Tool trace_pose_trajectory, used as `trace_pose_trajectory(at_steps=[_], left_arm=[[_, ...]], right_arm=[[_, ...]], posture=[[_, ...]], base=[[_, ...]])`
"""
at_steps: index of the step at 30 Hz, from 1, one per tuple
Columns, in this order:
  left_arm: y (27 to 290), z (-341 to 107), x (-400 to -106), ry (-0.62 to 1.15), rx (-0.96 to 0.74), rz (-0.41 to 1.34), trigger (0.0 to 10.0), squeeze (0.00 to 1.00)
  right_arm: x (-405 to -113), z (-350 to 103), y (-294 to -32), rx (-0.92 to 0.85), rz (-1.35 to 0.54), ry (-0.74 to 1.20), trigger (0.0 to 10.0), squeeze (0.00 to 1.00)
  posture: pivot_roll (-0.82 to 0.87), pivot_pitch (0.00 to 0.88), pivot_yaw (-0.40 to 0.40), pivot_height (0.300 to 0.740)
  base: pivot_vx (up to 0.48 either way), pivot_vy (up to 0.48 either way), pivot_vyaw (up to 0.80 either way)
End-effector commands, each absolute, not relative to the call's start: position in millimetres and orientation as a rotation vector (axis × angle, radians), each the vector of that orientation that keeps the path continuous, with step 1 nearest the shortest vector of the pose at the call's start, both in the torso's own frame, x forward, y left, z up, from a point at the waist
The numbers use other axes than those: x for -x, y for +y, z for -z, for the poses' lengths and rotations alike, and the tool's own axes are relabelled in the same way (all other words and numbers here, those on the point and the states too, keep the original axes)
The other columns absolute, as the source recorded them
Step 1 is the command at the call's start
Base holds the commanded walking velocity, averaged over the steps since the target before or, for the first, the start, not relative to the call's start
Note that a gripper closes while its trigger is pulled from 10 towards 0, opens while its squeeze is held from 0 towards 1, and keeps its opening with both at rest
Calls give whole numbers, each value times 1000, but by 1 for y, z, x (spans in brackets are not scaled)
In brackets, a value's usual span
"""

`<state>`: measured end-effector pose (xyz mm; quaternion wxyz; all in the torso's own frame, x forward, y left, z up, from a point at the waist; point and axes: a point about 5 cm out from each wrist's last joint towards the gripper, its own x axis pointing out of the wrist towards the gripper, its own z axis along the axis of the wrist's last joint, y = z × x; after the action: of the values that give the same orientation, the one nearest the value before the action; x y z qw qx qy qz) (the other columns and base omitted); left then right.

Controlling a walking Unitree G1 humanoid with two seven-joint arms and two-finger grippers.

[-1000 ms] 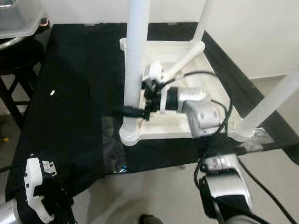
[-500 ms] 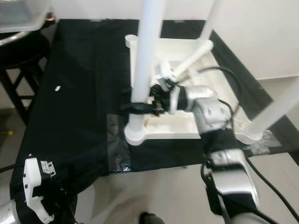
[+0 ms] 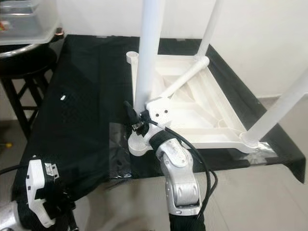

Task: Building children table

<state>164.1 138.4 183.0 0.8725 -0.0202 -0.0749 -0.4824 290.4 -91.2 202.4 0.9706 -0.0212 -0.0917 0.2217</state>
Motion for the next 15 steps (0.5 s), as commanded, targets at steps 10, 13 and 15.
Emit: trace_pose_trajectory(at_steps=[10,13,15], left_arm=[[141,-181,-166,-145,40,1008,10000,0],[139,-180,-166,-146,43,1012,10000,0],[138,-180,-165,-146,45,1014,10000,0]], right_arm=[[-294,-198,-88,-46,-625,-111,10000,1000],[-291,-218,-89,-107,-796,-194,10000,1000],[-294,-231,-100,-35,-966,-226,10000,1000]], posture=[[51,167,-72,740],[49,170,-73,740],[52,173,-75,740]], base=[[0,0,0],[0,0,0],[0,0,0]])
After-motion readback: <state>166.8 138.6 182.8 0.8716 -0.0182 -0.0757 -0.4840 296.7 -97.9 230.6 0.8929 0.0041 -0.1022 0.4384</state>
